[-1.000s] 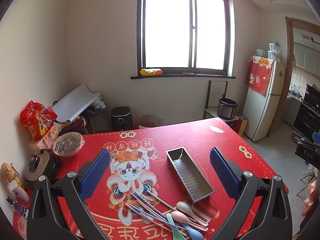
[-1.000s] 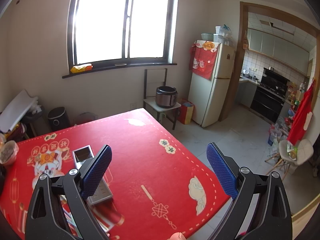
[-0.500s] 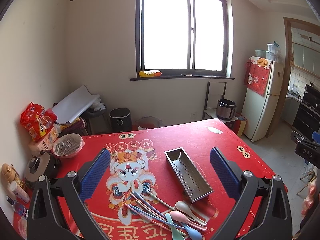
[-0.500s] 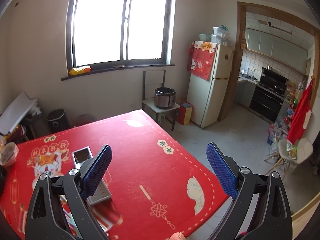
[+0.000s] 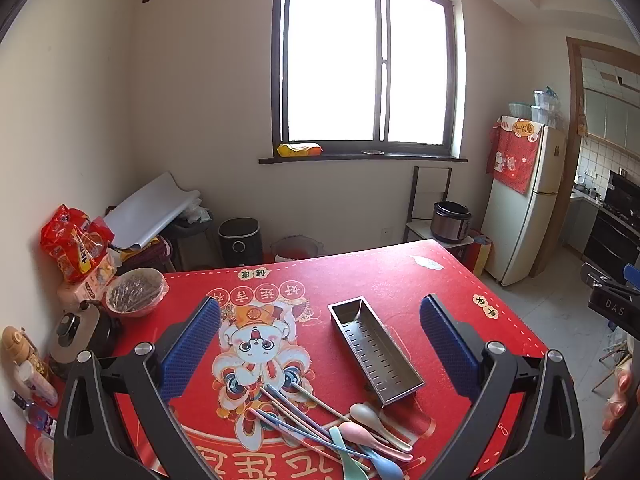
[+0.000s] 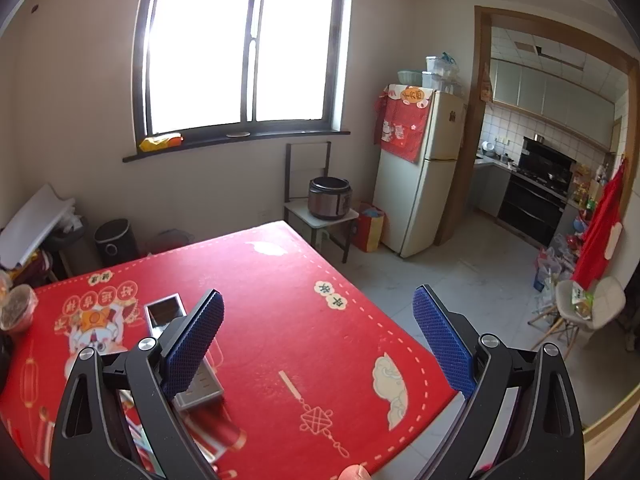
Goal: Organize utensils
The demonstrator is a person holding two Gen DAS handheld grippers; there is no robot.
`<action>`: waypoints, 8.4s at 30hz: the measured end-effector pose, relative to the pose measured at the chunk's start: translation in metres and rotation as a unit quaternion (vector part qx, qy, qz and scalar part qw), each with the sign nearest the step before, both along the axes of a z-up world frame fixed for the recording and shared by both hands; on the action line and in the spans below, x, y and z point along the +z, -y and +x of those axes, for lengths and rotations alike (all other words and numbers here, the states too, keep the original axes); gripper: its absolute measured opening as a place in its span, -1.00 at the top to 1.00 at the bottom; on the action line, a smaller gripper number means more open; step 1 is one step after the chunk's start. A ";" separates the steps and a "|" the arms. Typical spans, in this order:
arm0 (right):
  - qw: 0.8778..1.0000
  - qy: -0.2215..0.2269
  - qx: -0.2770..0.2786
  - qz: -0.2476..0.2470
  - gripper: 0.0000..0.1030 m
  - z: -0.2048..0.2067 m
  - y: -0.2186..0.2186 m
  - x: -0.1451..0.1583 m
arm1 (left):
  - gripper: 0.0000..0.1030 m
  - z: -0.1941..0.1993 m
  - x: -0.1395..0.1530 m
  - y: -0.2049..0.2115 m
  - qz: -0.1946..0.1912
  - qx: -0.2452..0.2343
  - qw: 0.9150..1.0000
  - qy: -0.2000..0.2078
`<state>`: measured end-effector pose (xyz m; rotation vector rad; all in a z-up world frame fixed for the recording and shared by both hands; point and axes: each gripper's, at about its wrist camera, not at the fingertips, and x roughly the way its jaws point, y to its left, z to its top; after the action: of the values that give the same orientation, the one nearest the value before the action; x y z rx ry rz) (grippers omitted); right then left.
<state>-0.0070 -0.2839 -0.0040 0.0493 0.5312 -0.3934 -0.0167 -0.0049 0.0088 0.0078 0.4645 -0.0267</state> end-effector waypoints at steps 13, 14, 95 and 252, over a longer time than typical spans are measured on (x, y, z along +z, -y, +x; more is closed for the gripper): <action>0.998 0.001 0.042 0.042 -0.79 0.005 -0.002 -0.014 | -0.89 0.014 -0.015 -0.032 -0.115 -0.077 0.990 -0.034; 0.997 0.002 0.054 0.049 -0.79 0.007 -0.004 -0.017 | -0.89 0.017 -0.019 -0.037 -0.127 -0.075 0.988 -0.039; 0.803 -0.291 0.501 0.138 0.88 0.121 -0.241 -0.290 | 0.67 0.021 -0.265 -0.158 -0.196 0.128 0.939 -0.253; 0.900 -0.221 0.330 0.182 -0.22 0.248 -0.083 -0.267 | 0.89 0.128 -0.221 -0.050 -0.191 0.085 0.955 -0.211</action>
<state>0.2405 -0.2008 -0.2705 0.1366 1.0247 0.3785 0.1113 0.0452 -0.2126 -0.4251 0.8803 0.0527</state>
